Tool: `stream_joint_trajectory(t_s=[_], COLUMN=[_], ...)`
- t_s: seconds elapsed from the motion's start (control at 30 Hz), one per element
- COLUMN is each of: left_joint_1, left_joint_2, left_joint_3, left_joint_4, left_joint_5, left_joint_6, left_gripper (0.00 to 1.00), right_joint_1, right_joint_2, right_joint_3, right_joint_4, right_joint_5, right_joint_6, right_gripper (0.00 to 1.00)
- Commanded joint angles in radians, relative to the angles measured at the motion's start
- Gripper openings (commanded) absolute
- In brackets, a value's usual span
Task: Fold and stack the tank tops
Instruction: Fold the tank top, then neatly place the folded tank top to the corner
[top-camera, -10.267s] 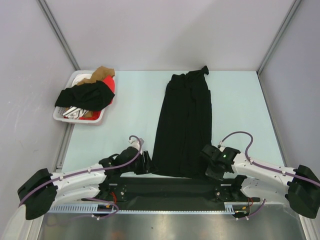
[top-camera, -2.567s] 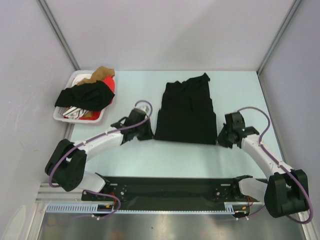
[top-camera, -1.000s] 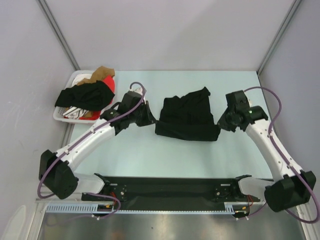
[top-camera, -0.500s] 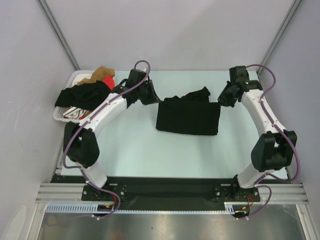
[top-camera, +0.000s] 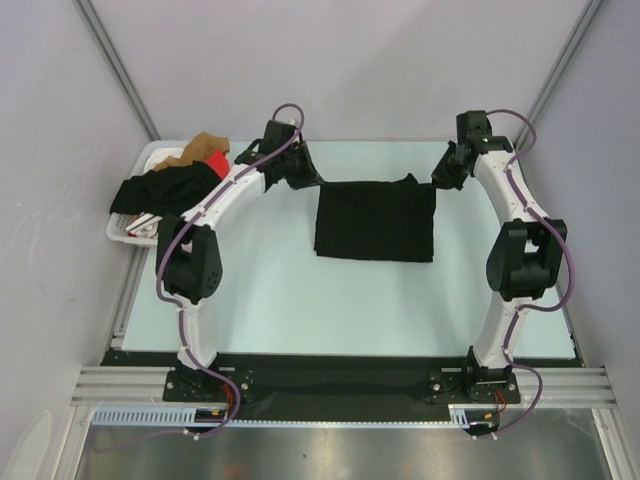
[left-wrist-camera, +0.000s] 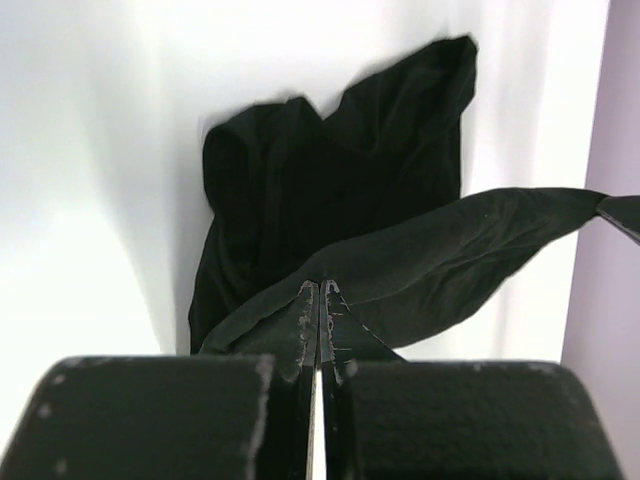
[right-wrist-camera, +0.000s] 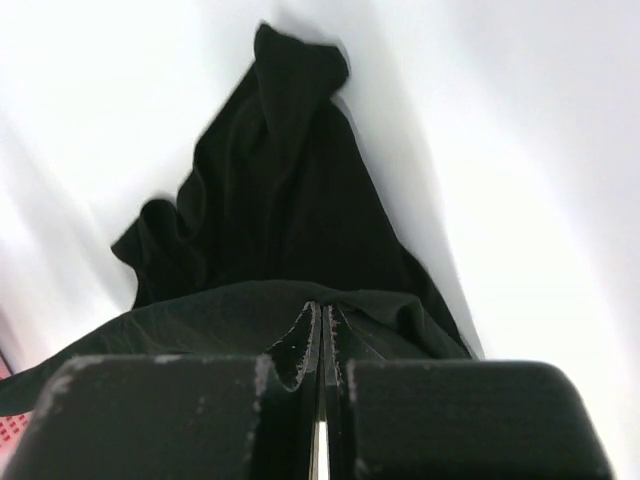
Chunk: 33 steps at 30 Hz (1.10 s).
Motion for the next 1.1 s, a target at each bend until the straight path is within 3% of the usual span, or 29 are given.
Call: stream_joint_trajectory(t_s=[0.0, 0.27, 0.4, 0.43, 0.47, 0.57, 0.63, 0.67, 0.7, 0.77, 0.9, 0.93, 1.07], left_joint_1=[0.023, 0.054, 0.08, 0.089, 0.092, 0.101, 0.112, 0.117, 0.118, 0.121, 0.12, 0.114, 0.068], left_joint_2=[0.045, 0.204, 0.287, 0.305, 0.33, 0.413, 0.418, 0.398, 0.358, 0.235, 0.064, 0.021, -0.148], left_joint_3=[0.079, 0.223, 0.237, 0.249, 0.263, 0.355, 0.404, 0.391, 0.359, 0.233, 0.044, -0.065, -0.276], left_joint_4=[0.059, 0.087, 0.186, 0.208, 0.22, 0.214, 0.164, 0.157, 0.17, 0.2, 0.254, 0.281, 0.357], left_joint_5=[0.044, 0.064, 0.084, 0.089, 0.087, 0.069, 0.067, 0.052, -0.003, -0.043, -0.083, -0.069, -0.02], left_joint_6=[-0.017, -0.04, -0.07, -0.074, -0.079, -0.065, -0.03, -0.012, 0.008, 0.062, 0.101, 0.096, 0.07], left_gripper=[0.01, 0.02, 0.14, 0.24, 0.57, 0.85, 0.87, 0.94, 1.0, 1.0, 1.0, 1.0, 0.99], right_joint_1=[-0.017, -0.043, -0.054, -0.078, -0.081, -0.09, -0.093, -0.093, -0.093, -0.095, -0.1, -0.1, -0.084], right_joint_2=[0.062, 0.209, 0.284, 0.324, 0.344, 0.397, 0.389, 0.343, 0.317, 0.214, 0.061, 0.036, -0.062], right_joint_3=[0.095, 0.236, 0.247, 0.247, 0.247, 0.207, 0.133, 0.094, 0.053, -0.083, -0.282, -0.316, -0.428], right_joint_4=[0.028, 0.08, 0.222, 0.252, 0.276, 0.391, 0.454, 0.479, 0.526, 0.571, 0.68, 0.698, 0.674], right_joint_5=[-0.043, -0.083, -0.17, -0.18, -0.183, -0.19, -0.198, -0.193, -0.165, -0.128, -0.149, -0.17, -0.229], right_joint_6=[-0.028, -0.034, -0.008, 0.0, 0.011, 0.055, 0.066, 0.063, 0.057, 0.04, 0.019, 0.014, 0.008], right_gripper=[0.0, 0.01, 0.09, 0.19, 0.45, 0.75, 0.78, 0.83, 0.87, 0.94, 0.89, 0.87, 0.82])
